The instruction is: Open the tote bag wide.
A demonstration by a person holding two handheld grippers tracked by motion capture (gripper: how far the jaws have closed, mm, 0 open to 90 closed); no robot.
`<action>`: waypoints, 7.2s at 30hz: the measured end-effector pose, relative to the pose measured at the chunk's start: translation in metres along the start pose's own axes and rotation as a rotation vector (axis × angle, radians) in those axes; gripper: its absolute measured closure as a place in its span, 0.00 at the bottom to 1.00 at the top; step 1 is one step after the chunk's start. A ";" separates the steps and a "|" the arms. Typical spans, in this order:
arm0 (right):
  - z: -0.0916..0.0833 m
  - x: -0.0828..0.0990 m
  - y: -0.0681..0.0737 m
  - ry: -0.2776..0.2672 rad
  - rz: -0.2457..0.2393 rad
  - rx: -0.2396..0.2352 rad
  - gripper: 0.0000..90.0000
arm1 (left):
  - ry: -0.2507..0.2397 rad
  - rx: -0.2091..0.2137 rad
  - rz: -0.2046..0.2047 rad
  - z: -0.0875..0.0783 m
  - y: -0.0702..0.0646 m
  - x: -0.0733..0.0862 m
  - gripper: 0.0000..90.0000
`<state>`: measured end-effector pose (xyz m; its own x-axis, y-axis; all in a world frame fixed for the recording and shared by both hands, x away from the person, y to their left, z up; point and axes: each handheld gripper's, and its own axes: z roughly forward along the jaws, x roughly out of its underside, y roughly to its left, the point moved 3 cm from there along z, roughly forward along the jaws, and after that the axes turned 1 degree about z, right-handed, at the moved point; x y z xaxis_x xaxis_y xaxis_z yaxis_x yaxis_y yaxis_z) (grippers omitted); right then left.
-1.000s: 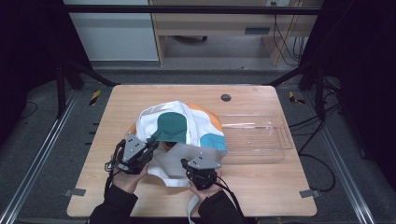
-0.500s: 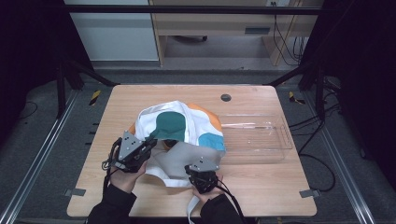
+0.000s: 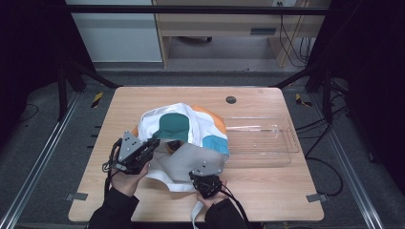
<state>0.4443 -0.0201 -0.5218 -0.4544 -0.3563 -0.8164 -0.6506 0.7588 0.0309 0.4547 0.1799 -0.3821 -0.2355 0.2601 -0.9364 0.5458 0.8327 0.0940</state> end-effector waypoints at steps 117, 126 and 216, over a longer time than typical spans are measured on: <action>0.006 0.003 0.003 0.064 -0.030 0.045 1.00 | 0.131 -0.120 -0.100 0.108 0.076 -0.022 0.96; 0.006 0.003 0.003 0.063 -0.031 0.043 1.00 | 0.098 -0.084 -0.029 0.076 0.076 -0.023 0.81; -0.062 -0.068 -0.044 -0.245 -0.013 0.148 0.73 | 0.231 0.018 -0.139 0.011 -0.004 0.079 0.46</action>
<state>0.4656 -0.0632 -0.4318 -0.2747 -0.2379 -0.9316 -0.5515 0.8327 -0.0500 0.4424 0.1914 -0.4597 -0.4850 0.2500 -0.8380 0.5093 0.8597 -0.0383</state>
